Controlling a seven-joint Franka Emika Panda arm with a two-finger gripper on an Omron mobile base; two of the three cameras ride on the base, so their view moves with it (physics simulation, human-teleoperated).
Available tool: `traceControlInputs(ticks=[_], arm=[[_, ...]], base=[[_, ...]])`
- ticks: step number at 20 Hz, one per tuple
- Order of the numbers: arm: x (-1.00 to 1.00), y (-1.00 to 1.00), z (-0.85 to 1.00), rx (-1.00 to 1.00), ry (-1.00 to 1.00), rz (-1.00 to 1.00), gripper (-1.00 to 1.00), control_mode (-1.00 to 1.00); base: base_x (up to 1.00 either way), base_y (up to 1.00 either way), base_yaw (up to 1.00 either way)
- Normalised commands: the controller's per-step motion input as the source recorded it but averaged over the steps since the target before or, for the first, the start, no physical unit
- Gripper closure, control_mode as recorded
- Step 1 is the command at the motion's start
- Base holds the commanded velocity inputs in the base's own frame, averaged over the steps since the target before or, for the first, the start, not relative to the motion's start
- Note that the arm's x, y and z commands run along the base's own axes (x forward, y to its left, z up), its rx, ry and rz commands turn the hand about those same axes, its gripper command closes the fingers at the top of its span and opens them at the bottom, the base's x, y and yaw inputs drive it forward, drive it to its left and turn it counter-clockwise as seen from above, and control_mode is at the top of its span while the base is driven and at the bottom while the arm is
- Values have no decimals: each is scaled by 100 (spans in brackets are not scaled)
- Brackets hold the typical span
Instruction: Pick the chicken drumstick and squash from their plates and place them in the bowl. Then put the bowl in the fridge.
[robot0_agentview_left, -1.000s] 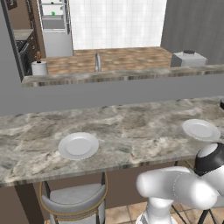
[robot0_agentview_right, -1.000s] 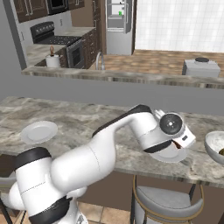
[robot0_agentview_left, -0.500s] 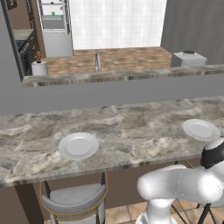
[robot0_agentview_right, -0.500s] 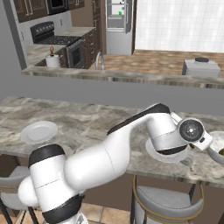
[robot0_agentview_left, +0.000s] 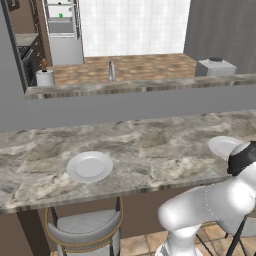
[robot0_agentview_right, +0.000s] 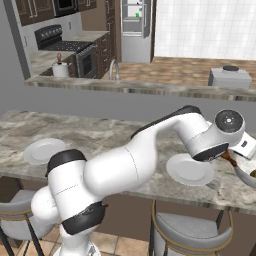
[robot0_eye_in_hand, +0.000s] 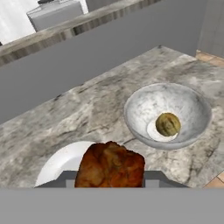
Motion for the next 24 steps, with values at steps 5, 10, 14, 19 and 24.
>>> traceControlInputs(ticks=[5, 10, 14, 19, 24], arm=[[3, -18, -14, 0, 0, 6, 100, -100], [11, -19, -11, 0, 0, 7, 100, -100], [11, -20, -10, 0, 0, 7, 100, -100], [11, -17, -19, 0, 0, 5, 100, -100], [6, -23, -18, 4, 0, 4, 100, -100]], base=[[0, 0, 0], [0, 0, 0], [0, 0, 0], [0, 0, 0], [0, 0, 0]])
